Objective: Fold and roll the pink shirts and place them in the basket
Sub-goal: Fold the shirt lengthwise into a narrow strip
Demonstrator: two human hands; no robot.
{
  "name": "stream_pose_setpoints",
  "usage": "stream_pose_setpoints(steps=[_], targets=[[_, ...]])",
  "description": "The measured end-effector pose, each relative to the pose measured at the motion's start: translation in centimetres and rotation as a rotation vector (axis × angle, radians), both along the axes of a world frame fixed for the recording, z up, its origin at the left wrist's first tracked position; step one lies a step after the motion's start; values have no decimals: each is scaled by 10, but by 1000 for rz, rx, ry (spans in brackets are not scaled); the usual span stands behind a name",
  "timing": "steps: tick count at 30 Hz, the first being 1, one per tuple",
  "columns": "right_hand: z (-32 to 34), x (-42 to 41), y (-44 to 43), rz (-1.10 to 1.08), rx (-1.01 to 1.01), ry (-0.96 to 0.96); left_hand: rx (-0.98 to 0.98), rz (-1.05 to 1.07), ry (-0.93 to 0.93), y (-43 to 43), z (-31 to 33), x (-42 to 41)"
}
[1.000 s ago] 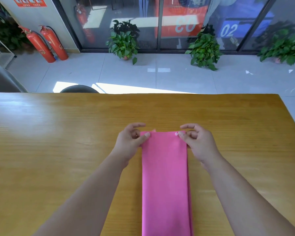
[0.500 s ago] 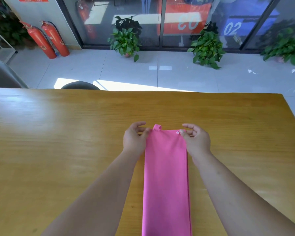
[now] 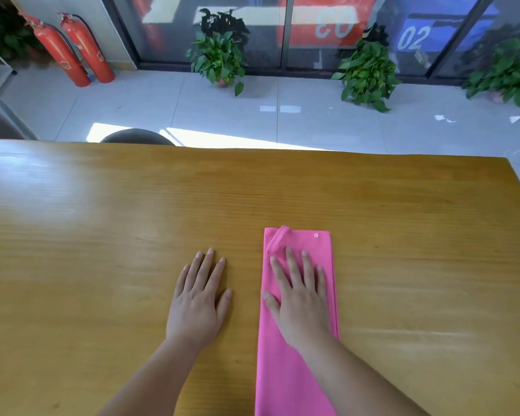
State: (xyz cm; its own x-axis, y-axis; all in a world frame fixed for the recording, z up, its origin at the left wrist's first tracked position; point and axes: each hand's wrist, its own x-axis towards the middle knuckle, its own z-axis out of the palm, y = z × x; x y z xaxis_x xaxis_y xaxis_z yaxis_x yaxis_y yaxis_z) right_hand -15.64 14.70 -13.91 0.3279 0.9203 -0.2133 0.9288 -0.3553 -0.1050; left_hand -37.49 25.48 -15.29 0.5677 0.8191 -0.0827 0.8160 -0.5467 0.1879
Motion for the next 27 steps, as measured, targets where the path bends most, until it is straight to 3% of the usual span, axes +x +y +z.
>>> stream_pose_setpoints(steps=[11,20,27], targets=[[-4,31,64,-15,-38,-66,7,2,-105,0,-2,-1],[-9,97,172,-30,-27,-26,31,1,-105,2,-8,-2],[-8,47,104,-116,32,-12,25,2,-107,1,-8,-2]])
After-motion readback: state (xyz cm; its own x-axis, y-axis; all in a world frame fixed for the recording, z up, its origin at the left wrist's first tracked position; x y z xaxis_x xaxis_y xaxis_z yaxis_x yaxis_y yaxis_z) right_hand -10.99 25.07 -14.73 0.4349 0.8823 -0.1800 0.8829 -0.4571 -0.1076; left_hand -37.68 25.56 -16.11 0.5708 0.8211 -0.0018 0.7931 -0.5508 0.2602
